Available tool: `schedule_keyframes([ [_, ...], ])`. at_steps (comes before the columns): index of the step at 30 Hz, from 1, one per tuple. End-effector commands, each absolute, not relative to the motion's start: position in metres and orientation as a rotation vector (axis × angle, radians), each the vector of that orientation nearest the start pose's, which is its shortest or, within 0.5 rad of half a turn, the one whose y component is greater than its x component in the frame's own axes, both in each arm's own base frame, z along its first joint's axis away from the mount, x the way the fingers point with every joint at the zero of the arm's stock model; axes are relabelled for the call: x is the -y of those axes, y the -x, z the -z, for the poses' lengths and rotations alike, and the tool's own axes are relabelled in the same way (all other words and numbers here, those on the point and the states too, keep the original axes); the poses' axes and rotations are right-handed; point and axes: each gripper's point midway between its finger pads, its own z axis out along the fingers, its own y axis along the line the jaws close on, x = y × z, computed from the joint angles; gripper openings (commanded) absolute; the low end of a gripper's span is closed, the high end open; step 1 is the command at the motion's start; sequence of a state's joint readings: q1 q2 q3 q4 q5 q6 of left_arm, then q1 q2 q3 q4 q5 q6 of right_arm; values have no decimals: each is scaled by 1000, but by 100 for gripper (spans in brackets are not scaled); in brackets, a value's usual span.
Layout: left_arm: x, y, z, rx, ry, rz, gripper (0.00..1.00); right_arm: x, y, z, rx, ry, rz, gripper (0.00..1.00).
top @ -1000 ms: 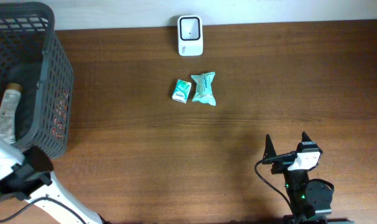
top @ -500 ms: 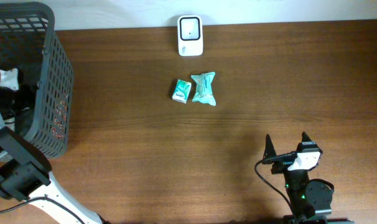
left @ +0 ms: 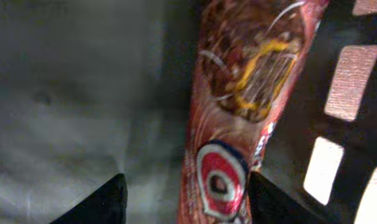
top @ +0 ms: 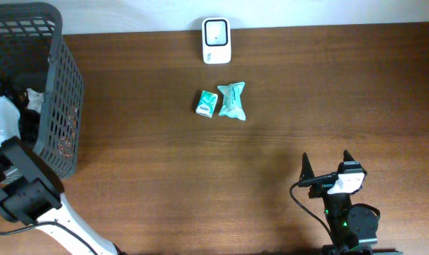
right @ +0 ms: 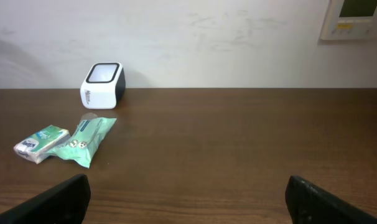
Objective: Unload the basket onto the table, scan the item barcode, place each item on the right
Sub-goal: 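Take the red chocolate bar from the basket to the table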
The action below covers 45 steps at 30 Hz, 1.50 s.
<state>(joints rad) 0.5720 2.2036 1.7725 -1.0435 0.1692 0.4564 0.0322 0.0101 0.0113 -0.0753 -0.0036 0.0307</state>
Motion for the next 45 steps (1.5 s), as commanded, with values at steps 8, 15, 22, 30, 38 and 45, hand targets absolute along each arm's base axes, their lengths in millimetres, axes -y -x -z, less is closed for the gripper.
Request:
schedule_keyframes([
  [8,-237,-389,-38,-2998,448,-146,0,-6,-246,-156,-1650,-17,-48,99],
  [15,-238,-465,-227,-2432,674,31,0,-6,-246,-156,-1650,-17,-48,99],
  [22,-131,-442,-466,-1907,467,545,0,-6,-246,-156,-1650,-17,-48,99],
  [30,32,-445,-391,-2263,238,579,0,-6,-246,-156,-1650,-17,-48,99],
  [38,129,-446,-164,-2811,110,400,0,-6,-246,-155,-1650,-17,-48,99],
  [45,143,-477,-61,-2862,176,166,0,-6,-246,-156,-1650,-17,-48,99],
])
